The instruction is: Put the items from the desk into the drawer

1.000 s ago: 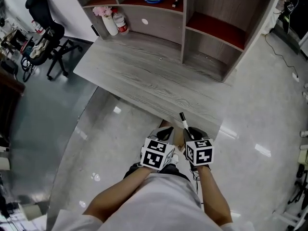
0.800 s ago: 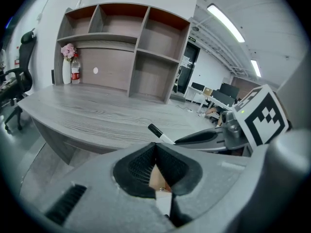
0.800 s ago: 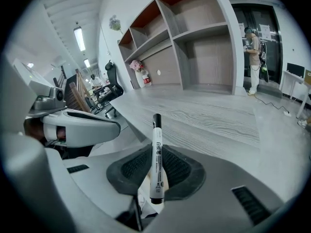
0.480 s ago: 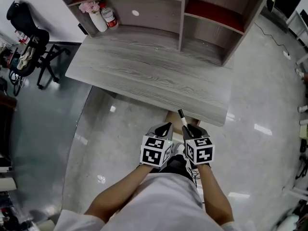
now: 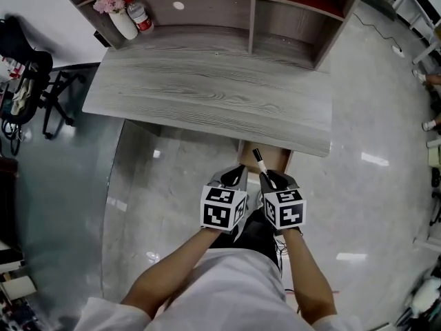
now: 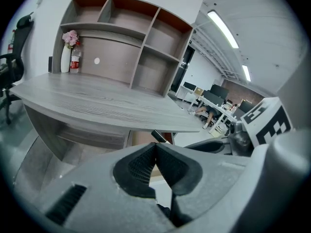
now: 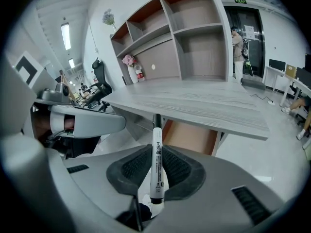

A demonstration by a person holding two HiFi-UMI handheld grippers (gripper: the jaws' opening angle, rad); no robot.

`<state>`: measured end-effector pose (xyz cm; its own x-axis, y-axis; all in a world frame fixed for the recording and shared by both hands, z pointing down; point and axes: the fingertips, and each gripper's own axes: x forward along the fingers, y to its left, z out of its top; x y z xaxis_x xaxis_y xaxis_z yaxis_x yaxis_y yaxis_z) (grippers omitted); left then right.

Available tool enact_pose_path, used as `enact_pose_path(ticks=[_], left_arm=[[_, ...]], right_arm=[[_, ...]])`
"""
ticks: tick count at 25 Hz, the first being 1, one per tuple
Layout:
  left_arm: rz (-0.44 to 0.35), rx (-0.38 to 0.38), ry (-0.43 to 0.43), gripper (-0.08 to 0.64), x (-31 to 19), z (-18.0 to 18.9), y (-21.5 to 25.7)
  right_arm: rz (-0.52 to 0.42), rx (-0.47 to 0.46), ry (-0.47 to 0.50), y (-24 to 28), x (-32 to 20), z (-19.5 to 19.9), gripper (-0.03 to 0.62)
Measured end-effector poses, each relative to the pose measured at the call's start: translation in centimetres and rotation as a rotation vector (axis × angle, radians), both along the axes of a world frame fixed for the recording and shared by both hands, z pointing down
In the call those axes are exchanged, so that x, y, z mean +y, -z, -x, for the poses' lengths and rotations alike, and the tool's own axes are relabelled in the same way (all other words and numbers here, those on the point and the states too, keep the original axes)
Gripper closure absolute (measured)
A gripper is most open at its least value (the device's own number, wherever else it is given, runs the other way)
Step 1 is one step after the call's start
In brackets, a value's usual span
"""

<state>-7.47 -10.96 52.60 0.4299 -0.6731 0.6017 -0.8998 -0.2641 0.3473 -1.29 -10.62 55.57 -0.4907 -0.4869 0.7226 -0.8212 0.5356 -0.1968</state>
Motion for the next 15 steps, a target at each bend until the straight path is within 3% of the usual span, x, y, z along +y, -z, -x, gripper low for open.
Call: enact_pose_path(ticks=[15], left_arm=[[0.023, -0.008, -0.071, 0.555, 0.6, -0.2, -4.7]], right_arm=[[0.032, -0.008, -0.116, -6.3, -1.2, 1.5, 0.532]])
